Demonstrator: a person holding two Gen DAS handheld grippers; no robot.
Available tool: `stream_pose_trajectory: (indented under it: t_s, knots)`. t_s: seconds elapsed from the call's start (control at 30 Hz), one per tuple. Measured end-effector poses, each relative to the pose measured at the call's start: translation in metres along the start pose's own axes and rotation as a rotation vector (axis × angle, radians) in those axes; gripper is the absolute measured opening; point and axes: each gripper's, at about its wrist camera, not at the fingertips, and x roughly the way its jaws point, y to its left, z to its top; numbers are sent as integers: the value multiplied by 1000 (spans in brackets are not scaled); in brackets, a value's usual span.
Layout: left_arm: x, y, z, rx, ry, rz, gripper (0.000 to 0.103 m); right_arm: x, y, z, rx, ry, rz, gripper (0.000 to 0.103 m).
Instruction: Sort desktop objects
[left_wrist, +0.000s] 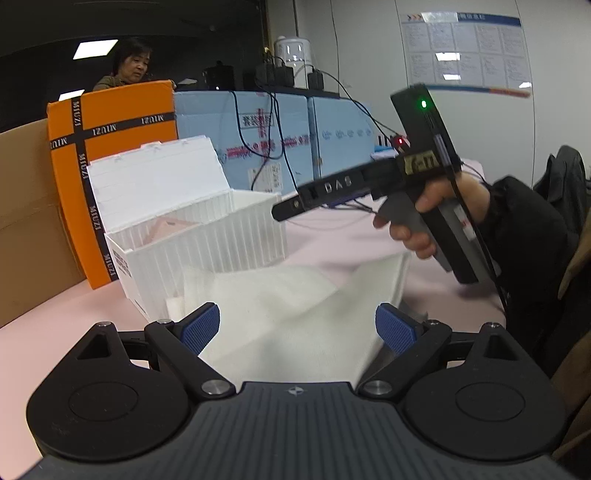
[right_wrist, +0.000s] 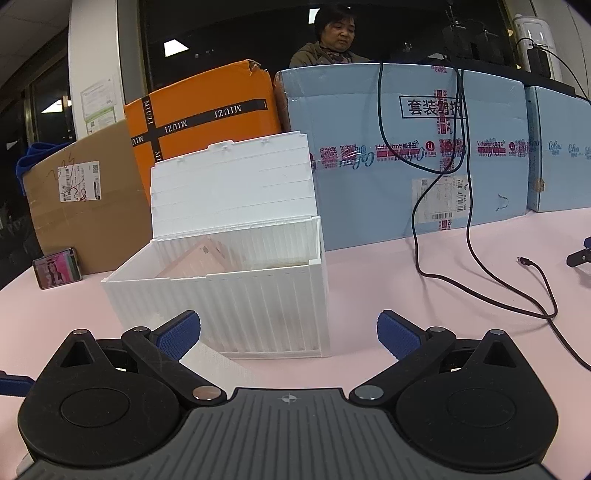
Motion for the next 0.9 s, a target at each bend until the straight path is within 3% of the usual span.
stream_pose_trajectory:
  t_s: [0.23,0.5,0.6,0.73,0.9]
  knots:
    - [2,-9,-14,2,41,-20,91,-15,-2,-9,19,1,2,103]
    - [3,-10,-19,4,67,81,79,-37,-6,-18,32,-11,11,103]
    - [5,-15,-18,42,78,87,68,-40,-9,-21,42,-10,7,103]
    - [7,-14,-17,50,73,130,35,-43,-12,-24,56,-8,2,103]
    - [12,-5,-7,41,50,176,27,-45,-16,-25,72,-6,5,103]
